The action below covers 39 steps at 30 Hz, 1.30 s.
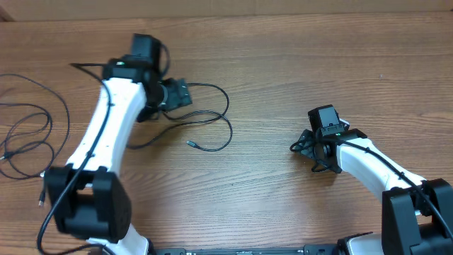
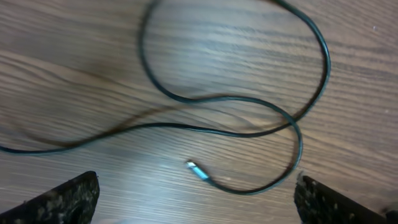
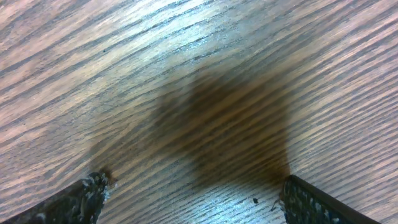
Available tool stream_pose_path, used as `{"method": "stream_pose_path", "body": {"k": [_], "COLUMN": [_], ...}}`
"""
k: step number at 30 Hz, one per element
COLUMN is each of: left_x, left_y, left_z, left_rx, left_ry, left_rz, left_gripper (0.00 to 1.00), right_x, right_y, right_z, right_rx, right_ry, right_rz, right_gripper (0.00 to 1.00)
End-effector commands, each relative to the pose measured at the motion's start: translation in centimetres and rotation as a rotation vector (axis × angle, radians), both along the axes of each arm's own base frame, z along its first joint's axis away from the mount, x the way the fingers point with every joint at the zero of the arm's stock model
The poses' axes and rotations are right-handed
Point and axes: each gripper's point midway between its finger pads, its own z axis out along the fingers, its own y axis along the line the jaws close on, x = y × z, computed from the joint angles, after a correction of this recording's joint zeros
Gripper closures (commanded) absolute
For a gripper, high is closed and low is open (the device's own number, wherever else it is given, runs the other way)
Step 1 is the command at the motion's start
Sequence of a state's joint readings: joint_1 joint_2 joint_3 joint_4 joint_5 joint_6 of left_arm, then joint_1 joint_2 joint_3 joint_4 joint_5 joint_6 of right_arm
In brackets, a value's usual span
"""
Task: Untangle cables
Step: 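Lower the left gripper onto the looped black cable and grasp it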
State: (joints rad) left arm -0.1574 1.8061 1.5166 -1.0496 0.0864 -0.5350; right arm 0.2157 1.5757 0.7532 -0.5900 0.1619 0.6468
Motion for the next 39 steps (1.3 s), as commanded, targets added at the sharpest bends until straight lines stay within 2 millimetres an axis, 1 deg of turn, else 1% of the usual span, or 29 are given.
{"method": "stream_pose_path", "body": {"k": [1,4,7,9,11,13,15,18,21,25,26,27,28,32,36,37,38,39], "left_x": [-0.4,-0.7,-0.9,-0.8,-0.7,-0.5,-0.4,-0.5,-0.7,-0.1,0.1,0.3,0.4,1.1,1.4,1.6,1.9,2.3], "left_y": [-2.1,-4.0,-5.5,-6.3,-6.9,-6.8,-6.3,-6.2,-6.1,-6.2,-6.1,-6.0,-5.9,-5.6,-5.1,-5.0,-4.9,-4.9], "left_z": [-2.4,-4.1,-5.7,-6.8,-7.9,-8.9,-9.8,-11.1,-12.1,-13.0,-13.1,-13.1,-13.0,-12.9,-12.6,-12.5,-12.3,-12.0], "left_rx": [-0.038,-0.055,-0.05,-0.049,-0.043,-0.019,0.018,0.027,0.038,0.038,0.037,0.041,0.045,0.05,0.053,0.052,0.051,0.049], "left_ry": [0.083,0.132,0.163,0.174,0.185,0.187,0.185,0.209,0.229,0.218,0.21,0.201,0.19,0.163,0.155,0.151,0.145,0.136], "left_rz": [0.17,0.227,0.25,0.262,0.291,0.342,0.403,0.472,0.5,0.502,0.503,0.505,0.506,0.511,0.51,0.5,0.49,0.473], "left_gripper": [0.0,0.01,0.01,0.05,0.07,0.08,0.09,0.1,0.11,0.11,0.13,0.18,0.27,0.52,0.69,0.76,0.78,0.77], "right_x": [-0.6,-0.6,-0.6,-0.6,-0.6,-0.7,-0.7,-0.7,-0.7,-0.7,-0.7,-0.7,-0.7,-0.7,-0.7,-0.7,-0.7,-0.7], "right_y": [0.3,0.3,0.3,0.3,0.3,0.3,0.3,0.3,0.2,0.2,0.3,0.2,0.2,0.2,0.2,0.2,0.2,0.2], "right_z": [-0.7,-0.8,-0.7,-0.7,-0.8,-0.8,-0.8,-0.8,-0.8,-0.8,-0.8,-0.8,-0.8,-0.8,-0.8,-0.8,-0.8,-0.8], "right_rx": [0.03,0.03,0.03,0.03,0.03,0.03,0.029,0.029,0.029,0.029,0.029,0.029,0.029,0.029,0.028,0.028,0.028,0.028], "right_ry": [0.029,0.029,0.029,0.029,0.029,0.03,0.032,0.032,0.033,0.033,0.032,0.033,0.033,0.033,0.032,0.032,0.032,0.031], "right_rz": [-0.001,-0.001,0.0,0.0,0.0,0.0,0.0,0.0,0.0,0.0,0.0,-0.001,0.0,0.0,-0.001,-0.001,-0.001,-0.001], "right_gripper": [0.11,0.11,0.11,0.11,0.11,0.11,0.11,0.11,0.11,0.11,0.11,0.11,0.11,0.11,0.11,0.11,0.11,0.11]}}
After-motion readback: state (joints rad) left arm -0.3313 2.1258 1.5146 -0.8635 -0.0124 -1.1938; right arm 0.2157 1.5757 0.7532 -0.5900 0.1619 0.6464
